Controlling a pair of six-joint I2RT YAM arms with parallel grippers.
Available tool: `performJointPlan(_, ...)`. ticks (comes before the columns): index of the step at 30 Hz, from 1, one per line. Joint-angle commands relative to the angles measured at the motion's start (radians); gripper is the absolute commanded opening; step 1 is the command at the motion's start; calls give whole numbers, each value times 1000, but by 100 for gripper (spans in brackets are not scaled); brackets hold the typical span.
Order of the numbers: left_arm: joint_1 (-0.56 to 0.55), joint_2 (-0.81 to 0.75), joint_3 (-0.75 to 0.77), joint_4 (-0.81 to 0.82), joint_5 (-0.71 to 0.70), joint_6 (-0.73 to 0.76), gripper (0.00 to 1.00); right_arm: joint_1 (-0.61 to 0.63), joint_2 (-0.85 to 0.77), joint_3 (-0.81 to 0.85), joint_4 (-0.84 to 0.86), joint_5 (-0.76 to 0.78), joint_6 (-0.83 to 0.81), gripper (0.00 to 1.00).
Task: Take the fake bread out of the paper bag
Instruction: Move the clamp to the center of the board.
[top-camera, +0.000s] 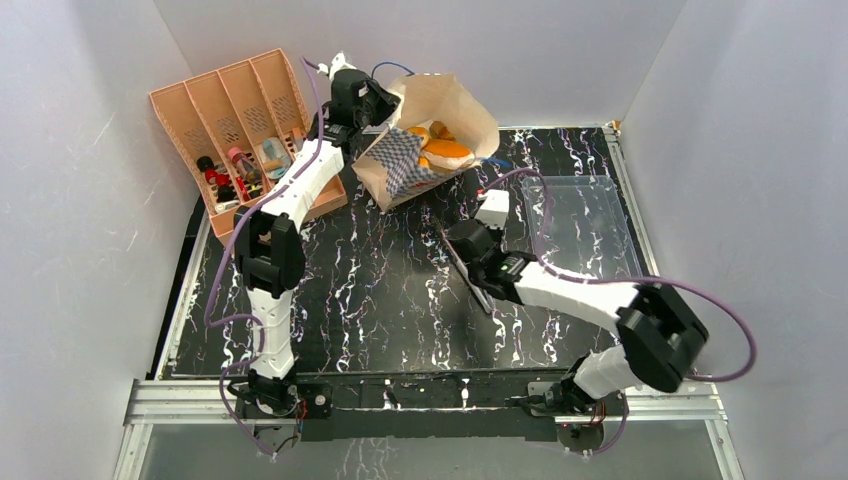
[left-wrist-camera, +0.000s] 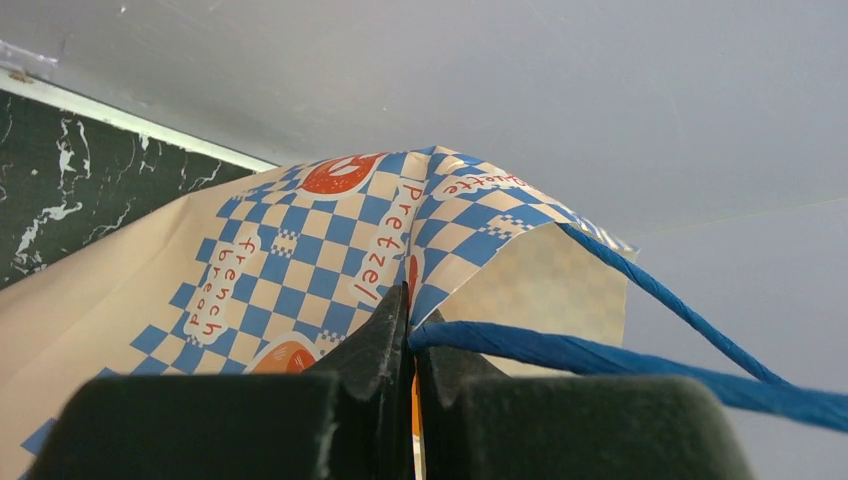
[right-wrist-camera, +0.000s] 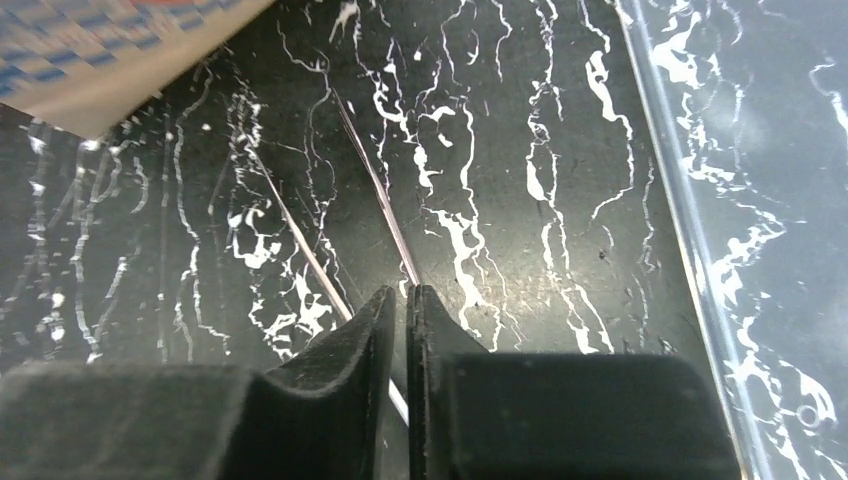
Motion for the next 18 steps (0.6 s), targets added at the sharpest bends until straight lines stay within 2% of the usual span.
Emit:
performJointPlan(1, 37, -98, -54, 75, 45, -71, 0, -33, 122, 80, 185, 27, -18, 6)
performJointPlan(13, 165, -119, -132, 79, 225, -72, 0, -144, 461, 388, 310, -61, -84, 2)
performJointPlan(14, 176, -121, -135, 78, 237, -64, 2, -147, 486, 416, 311, -65, -93, 2)
performJointPlan(16, 196, -128, -138, 70, 254, -45, 15, -152, 535, 480, 303, -83, -102, 2)
performJointPlan(18, 214, -135, -135, 57, 269, -17, 23, -154, 578, 540, 292, -94, -116, 2)
